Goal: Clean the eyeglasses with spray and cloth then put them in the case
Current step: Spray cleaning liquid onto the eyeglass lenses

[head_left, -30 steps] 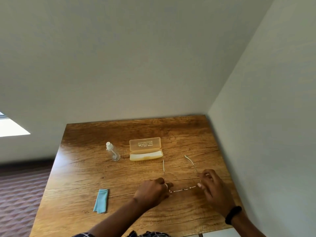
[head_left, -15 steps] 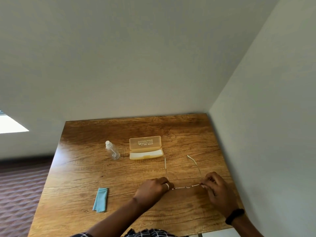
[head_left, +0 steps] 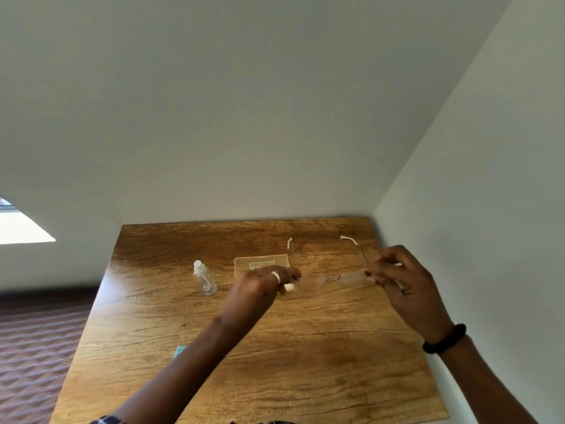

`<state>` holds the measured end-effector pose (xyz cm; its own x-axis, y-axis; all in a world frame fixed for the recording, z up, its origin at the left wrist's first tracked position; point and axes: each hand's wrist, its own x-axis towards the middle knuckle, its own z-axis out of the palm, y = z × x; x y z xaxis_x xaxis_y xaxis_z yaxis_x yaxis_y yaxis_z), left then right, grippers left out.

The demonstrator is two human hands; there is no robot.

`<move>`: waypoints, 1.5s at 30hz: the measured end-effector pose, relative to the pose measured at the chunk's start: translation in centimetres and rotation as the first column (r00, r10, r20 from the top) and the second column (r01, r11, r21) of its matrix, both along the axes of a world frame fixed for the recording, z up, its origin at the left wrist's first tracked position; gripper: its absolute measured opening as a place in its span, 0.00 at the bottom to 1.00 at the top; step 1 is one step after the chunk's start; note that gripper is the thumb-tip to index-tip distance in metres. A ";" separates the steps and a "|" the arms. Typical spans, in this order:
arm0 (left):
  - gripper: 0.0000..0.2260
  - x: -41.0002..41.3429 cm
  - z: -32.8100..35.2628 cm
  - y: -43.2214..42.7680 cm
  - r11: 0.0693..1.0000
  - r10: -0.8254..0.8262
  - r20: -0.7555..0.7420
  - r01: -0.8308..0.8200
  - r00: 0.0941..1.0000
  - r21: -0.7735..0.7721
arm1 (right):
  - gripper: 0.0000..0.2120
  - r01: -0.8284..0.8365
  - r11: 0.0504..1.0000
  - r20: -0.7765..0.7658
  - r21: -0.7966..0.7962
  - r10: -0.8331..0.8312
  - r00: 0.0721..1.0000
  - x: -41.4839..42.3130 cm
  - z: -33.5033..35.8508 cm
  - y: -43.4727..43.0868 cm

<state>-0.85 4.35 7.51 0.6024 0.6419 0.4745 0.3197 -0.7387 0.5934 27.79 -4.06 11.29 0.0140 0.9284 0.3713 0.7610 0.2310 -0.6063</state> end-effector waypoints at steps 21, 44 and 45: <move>0.08 -8.4 11.3 2.5 0.939 0.270 0.254 -0.312 0.929 0.143 | 0.05 -0.220 0.935 -0.181 0.278 0.276 0.944 -8.7 10.0 8.6; 0.11 -15.8 16.5 2.6 0.856 0.423 0.060 -0.420 0.904 0.302 | 0.07 -0.309 0.878 -0.116 0.366 0.373 0.921 -15.9 13.4 11.5; 0.11 -15.9 16.4 2.5 0.854 0.426 0.065 -0.424 0.903 0.301 | 0.07 -0.309 0.879 -0.120 0.363 0.373 0.920 -16.1 13.5 11.5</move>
<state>-16.77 6.84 23.92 0.3062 0.6624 0.6837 0.6453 -0.6725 0.3625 11.68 7.39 24.79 -0.1847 0.7107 0.6788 0.4828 0.6672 -0.5672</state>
